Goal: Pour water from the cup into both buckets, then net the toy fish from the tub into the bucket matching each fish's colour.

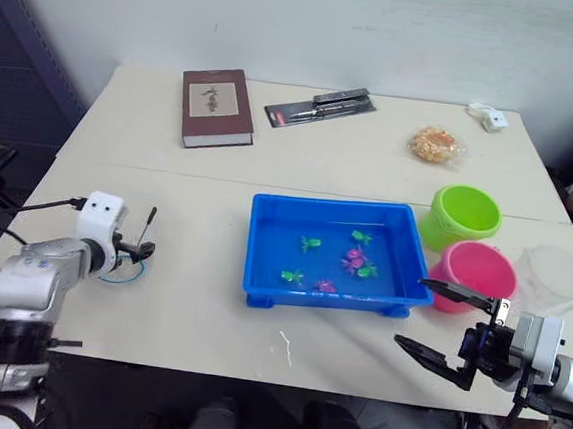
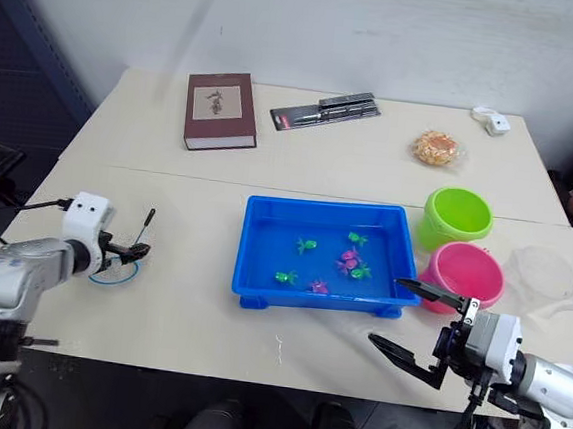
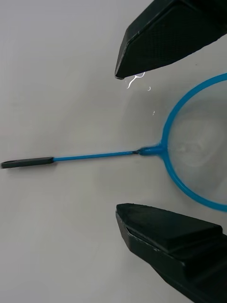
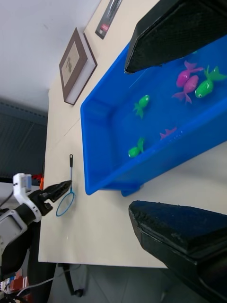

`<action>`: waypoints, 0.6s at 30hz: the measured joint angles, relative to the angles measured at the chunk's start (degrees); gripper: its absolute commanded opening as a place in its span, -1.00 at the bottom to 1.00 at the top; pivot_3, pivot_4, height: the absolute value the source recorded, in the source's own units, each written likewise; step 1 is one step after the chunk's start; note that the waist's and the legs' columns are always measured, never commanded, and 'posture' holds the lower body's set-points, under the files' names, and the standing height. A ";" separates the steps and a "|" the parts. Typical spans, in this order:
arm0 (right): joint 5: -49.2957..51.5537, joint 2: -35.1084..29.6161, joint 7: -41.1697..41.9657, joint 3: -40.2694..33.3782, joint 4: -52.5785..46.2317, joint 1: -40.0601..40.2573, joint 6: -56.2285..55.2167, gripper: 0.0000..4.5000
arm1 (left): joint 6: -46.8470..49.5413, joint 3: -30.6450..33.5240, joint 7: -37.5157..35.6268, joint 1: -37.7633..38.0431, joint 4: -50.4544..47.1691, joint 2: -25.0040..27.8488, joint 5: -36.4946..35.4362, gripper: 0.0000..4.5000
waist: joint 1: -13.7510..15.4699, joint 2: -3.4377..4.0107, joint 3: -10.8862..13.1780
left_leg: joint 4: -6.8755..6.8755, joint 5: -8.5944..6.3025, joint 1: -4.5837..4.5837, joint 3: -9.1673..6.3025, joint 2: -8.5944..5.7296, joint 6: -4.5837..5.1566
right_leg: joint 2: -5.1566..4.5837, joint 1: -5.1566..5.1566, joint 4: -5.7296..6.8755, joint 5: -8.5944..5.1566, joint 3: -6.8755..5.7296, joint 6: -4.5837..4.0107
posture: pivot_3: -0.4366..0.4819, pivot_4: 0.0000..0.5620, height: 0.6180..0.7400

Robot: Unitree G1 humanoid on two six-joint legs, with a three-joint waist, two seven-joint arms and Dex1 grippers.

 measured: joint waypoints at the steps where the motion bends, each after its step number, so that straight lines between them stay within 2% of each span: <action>1: -0.28 0.00 -0.81 0.33 -0.20 -0.48 0.21 0.99 | -0.52 -0.27 -0.06 -1.72 3.53 -0.65 0.55 0.89 | 0.07 0.00 0.00 | 0.02 0.02 0.01 0.00 -0.02 0.02 | 0.02 0.00 0.05 0.00 -0.07 0.00 | -0.05 -0.47 0.97; 3: -0.78 -0.04 -3.21 1.15 -2.06 -1.75 1.71 1.00 | -2.30 -0.24 -0.36 -5.56 10.06 -2.07 0.95 0.61 | 0.43 0.01 0.00 | 0.15 0.04 0.02 0.00 -0.04 0.03 | 0.00 0.02 0.16 0.00 -0.13 0.00 | -0.05 -0.47 0.97; 5: -0.88 -0.35 -5.28 2.24 -4.71 -2.90 3.18 1.00 | -3.47 -0.45 -0.74 -7.31 13.25 -2.33 1.56 0.19 | 0.60 0.01 -0.01 | 0.24 0.04 0.01 -0.01 -0.04 0.03 | -0.02 0.02 0.23 0.00 -0.12 0.00 | -0.05 -0.47 0.97; 7: -0.88 -1.03 -7.01 2.54 -6.49 -3.37 4.82 1.00 | -4.31 -0.93 -1.77 -7.76 14.12 -2.33 1.95 -0.16 | 0.69 0.02 -0.01 | 0.28 0.03 0.01 -0.02 -0.06 0.03 | -0.06 0.04 0.25 0.00 -0.13 0.00 | -0.05 -0.47 0.97; 11: -0.59 -2.72 -9.87 2.57 -9.37 -4.29 8.54 1.00 | -4.71 -2.06 -4.61 -7.52 13.62 -1.69 2.45 -0.99 | 0.76 0.02 -0.01 | 0.38 0.02 -0.05 -0.07 -0.08 0.06 | -0.09 0.06 0.25 0.00 -0.15 0.01 | -0.05 -0.47 0.97; 15: 1.05 -4.72 -12.63 2.59 -11.90 -6.46 13.30 1.00 | -4.72 -2.01 -8.68 -5.56 10.76 0.21 1.56 -0.99 | 0.58 0.01 0.00 | 0.40 0.02 -0.08 -0.09 -0.02 0.05 | -0.12 0.04 0.24 0.00 -0.15 0.01 | -0.05 -0.47 0.97; 18: 3.57 -8.76 -16.35 2.74 -14.46 -9.00 21.76 1.00 | -10.48 -1.08 -18.08 -4.26 5.85 2.93 -2.01 -0.99 | 0.46 -0.15 0.11 | 0.63 -0.03 -0.23 -0.23 0.13 -0.06 | -0.20 -0.03 0.23 0.00 -0.15 0.00 | -0.05 -0.47 0.97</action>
